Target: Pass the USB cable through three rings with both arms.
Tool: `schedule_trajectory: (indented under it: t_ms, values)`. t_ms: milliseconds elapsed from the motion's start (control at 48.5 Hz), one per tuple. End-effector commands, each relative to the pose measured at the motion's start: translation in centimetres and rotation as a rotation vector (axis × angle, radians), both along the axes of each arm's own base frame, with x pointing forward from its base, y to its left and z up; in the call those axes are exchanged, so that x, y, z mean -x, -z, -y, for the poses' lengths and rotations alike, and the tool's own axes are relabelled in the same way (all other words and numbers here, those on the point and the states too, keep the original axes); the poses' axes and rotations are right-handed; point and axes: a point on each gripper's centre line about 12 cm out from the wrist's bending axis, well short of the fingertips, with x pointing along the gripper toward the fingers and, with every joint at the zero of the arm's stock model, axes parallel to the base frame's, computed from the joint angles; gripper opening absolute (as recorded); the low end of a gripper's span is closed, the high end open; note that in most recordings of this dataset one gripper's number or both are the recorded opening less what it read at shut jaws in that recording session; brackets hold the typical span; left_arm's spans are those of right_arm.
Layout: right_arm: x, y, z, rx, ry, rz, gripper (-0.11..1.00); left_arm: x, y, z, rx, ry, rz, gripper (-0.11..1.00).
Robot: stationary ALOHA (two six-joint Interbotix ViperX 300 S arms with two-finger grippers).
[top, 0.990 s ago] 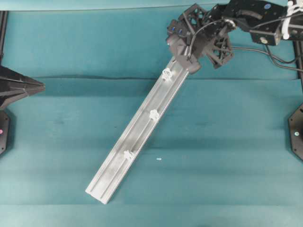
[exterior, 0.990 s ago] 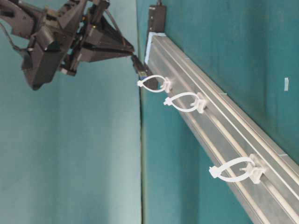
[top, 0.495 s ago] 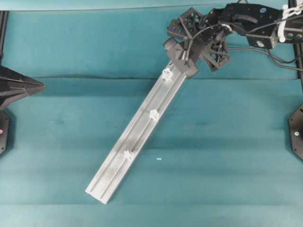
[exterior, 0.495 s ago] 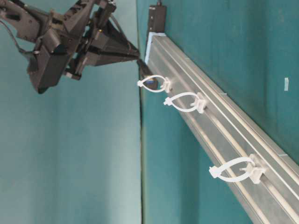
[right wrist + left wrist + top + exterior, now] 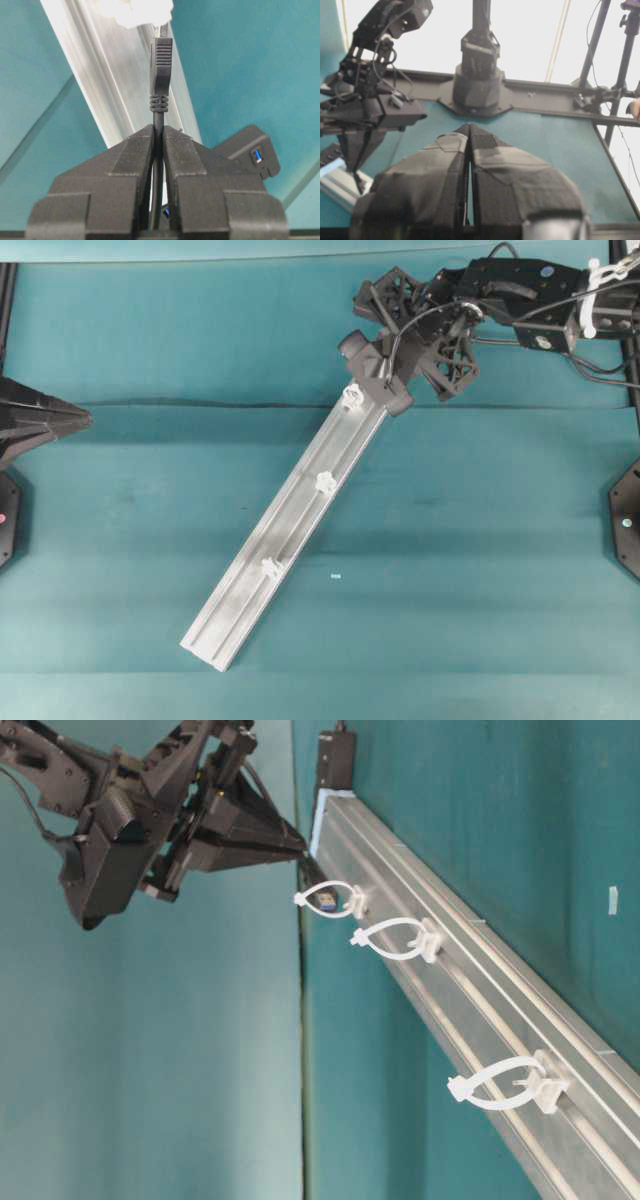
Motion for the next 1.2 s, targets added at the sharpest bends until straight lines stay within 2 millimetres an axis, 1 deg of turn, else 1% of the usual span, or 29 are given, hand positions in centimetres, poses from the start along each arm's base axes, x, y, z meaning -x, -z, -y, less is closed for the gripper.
schedule_trajectory:
  t_ms: [0,268,495,640,784,887,949,1032,1073,1093,1176]
  values:
    - [-0.4,0.2,-0.4,0.003,-0.023,0.000,0.08,-0.2,-0.6,0.0,-0.004,-0.002,0.015,0.02]
    - [-0.6,0.6,-1.5,-0.004,-0.047,-0.006,0.08,-0.4,-0.5,-0.1,-0.002,-0.003,0.011,0.03]
    - [-1.4,0.4,-1.6,-0.003,-0.036,0.058,0.08,-0.9,0.0,-0.2,-0.001,-0.006,-0.015,0.03]
    - [-1.6,0.3,-1.8,-0.001,-0.040,0.069,0.08,-1.9,1.0,-0.6,0.003,-0.026,-0.064,0.04]
    - [-1.8,0.4,-2.4,-0.004,-0.054,0.070,0.08,-3.5,2.2,-1.2,0.032,-0.045,-0.126,0.10]
    - [-1.9,0.5,-2.8,-0.017,-0.052,0.076,0.08,-4.3,3.0,-1.5,0.083,-0.058,-0.158,0.21]
    - [-2.0,0.6,-2.9,-0.023,-0.047,0.077,0.08,-4.7,3.5,-1.8,0.115,-0.066,-0.177,0.30]
    - [-2.0,0.6,-2.9,-0.030,-0.041,0.082,0.08,-5.2,3.9,-2.0,0.152,-0.076,-0.195,0.50]
    - [-2.0,0.6,-3.0,-0.035,-0.039,0.081,0.08,-5.5,4.1,-2.2,0.171,-0.083,-0.204,0.61]
    - [-2.0,0.6,-3.0,-0.037,-0.037,0.084,0.08,-5.6,4.2,-2.3,0.181,-0.087,-0.207,0.68]
    - [-2.0,0.6,-3.0,-0.043,-0.030,0.087,0.08,-6.6,4.9,-3.2,0.217,-0.121,-0.238,0.85]
